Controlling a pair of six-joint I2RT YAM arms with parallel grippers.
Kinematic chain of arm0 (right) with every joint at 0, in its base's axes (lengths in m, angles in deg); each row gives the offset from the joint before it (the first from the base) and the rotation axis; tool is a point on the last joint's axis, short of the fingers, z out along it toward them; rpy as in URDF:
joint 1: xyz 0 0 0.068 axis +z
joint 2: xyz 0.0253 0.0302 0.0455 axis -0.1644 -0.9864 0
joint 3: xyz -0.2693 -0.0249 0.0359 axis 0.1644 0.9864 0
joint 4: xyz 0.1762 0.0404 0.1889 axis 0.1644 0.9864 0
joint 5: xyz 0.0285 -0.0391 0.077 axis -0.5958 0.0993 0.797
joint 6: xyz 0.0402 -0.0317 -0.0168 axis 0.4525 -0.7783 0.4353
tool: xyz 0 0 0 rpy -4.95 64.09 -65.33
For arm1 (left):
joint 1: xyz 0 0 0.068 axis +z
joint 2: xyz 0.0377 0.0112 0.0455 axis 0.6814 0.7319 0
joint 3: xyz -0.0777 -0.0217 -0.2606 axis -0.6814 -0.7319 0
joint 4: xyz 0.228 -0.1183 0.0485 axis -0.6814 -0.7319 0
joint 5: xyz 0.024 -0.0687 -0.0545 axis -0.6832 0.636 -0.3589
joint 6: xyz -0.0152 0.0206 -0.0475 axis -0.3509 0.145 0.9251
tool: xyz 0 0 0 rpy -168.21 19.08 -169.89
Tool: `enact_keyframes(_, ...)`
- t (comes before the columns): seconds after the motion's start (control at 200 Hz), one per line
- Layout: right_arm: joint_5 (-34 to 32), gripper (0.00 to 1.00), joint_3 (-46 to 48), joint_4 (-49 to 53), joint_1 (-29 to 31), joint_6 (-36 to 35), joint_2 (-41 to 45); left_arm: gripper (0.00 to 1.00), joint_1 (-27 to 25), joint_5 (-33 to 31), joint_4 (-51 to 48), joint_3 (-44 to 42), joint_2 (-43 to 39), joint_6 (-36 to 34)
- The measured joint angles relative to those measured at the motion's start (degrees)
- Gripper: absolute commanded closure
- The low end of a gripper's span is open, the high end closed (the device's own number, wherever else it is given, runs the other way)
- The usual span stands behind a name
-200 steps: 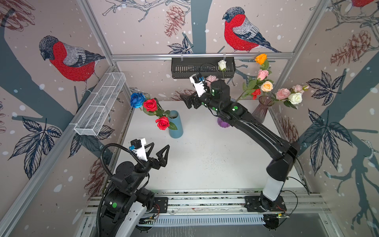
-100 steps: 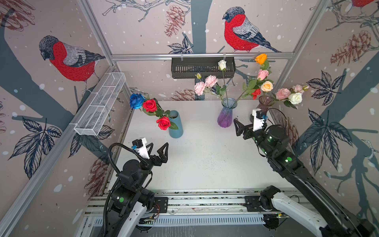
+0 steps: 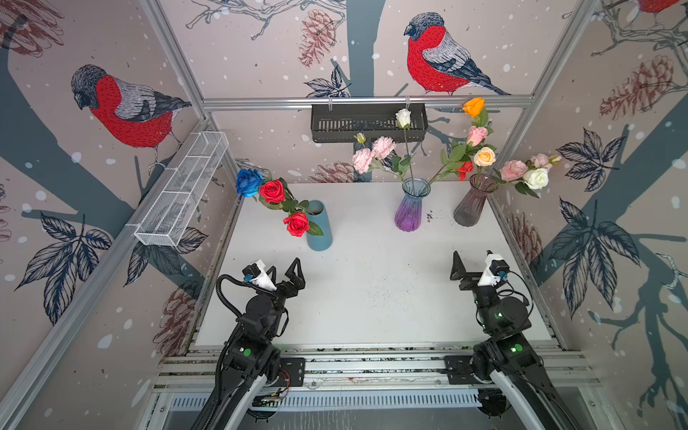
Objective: Arrange the flowers into the vase
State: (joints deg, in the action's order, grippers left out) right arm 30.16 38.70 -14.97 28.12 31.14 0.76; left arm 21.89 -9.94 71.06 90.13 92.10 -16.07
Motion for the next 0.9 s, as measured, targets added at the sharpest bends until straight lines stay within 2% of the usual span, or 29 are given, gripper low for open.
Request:
enact_keyframes(0.09, -1.0, 0.01, 3.2, -4.0, -0.1, -2.7, 0.6, 0.03, 0.0, -4.1, 5.6, -1.5, 4.2, -1.1)
enact_keyframes(0.275, -4.4, 0.01, 3.6, -9.3, -0.2, -2.7, -1.2, 0.03, 0.0, -11.6, 13.9, -1.3, 12.4, -6.3)
enact_keyframes(0.495, -5.7, 0.01, 3.6, -12.5, -0.3, -2.3, -2.1, 0.03, 0.0, -18.5, 24.1, -6.0, 12.0, -13.2)
enact_keyframes(0.675, -5.8, 0.00, 3.6, -15.9, -2.1, -1.0, -5.5, 0.03, 0.0, -21.5, 34.1, -6.3, 11.8, -21.7)
enact_keyframes(0.896, -7.1, 0.01, 3.6, -17.5, -2.6, 0.5, -9.4, 0.03, 0.0, -22.0, 46.3, -6.3, 16.3, -29.4)
